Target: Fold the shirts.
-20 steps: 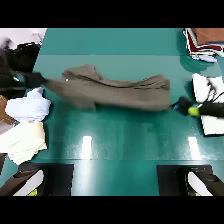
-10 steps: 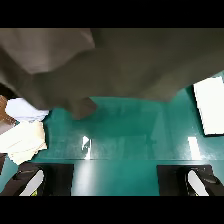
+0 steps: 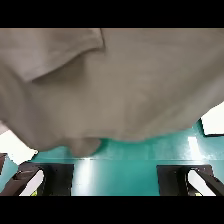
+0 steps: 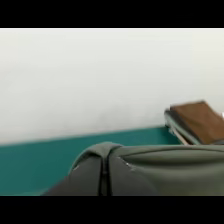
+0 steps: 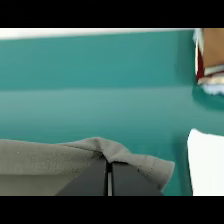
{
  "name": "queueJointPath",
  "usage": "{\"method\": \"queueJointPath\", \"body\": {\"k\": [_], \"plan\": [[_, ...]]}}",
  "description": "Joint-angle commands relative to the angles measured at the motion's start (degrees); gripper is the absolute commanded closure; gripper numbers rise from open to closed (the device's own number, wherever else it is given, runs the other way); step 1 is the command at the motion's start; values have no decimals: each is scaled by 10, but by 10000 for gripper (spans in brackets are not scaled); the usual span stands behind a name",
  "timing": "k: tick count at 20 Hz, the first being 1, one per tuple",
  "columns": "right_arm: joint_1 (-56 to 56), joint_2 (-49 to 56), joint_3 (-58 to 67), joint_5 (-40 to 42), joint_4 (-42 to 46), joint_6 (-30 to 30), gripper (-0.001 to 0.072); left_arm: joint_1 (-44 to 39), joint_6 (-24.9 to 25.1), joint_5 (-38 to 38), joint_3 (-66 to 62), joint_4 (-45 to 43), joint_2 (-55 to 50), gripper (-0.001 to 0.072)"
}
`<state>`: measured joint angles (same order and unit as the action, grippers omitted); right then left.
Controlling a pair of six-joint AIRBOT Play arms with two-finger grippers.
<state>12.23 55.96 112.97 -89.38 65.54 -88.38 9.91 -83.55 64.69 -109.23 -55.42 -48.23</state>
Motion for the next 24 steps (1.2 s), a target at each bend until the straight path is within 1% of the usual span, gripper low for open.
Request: {"method": "queueJointPath", "body": {"k": [1, 3, 5, 8, 10, 12, 13, 15, 16, 17, 20, 21, 24], "plan": [[-20, 58, -75, -22, 6, -2, 695, 1, 15, 20, 123, 2, -35, 682], [-48, 107, -128, -16, 8, 1, 695, 0, 24, 30, 190, 2, -80, 682], [-73, 163, -172, 5, 33, 1, 695, -16, 50, 21, 247, -4, -140, 682], [-95, 250, -216, 51, 54, 0, 695, -59, 88, -3, 284, -8, -259, 681], [-101, 309, -221, 98, 49, 0, 695, -82, 106, -68, 284, -21, -335, 681], [-101, 352, -220, 151, 45, 1, 695, -82, 103, -136, 275, -19, -392, 682], [-101, 372, -212, 167, 45, 0, 695, -79, 101, -150, 265, -20, -411, 681], [-102, 398, -189, 173, 45, 0, 695, -73, 101, -155, 242, -23, -431, 682], [-103, 401, -181, 172, 45, 0, 695, -71, 101, -153, 237, -26, -431, 681], [-106, 398, -180, 172, 47, 0, 695, -70, 101, -135, 231, -28, -431, 681], [-114, 376, -188, 143, 93, 1, 695, -71, 100, -30, 231, -65, -430, 682], [-119, 363, -207, 141, 101, 1, 695, -71, 100, -5, 242, -77, -428, 682], [-120, 327, -298, 159, 105, 1, 695, -71, 83, 6, 300, -89, -425, 682]]}}
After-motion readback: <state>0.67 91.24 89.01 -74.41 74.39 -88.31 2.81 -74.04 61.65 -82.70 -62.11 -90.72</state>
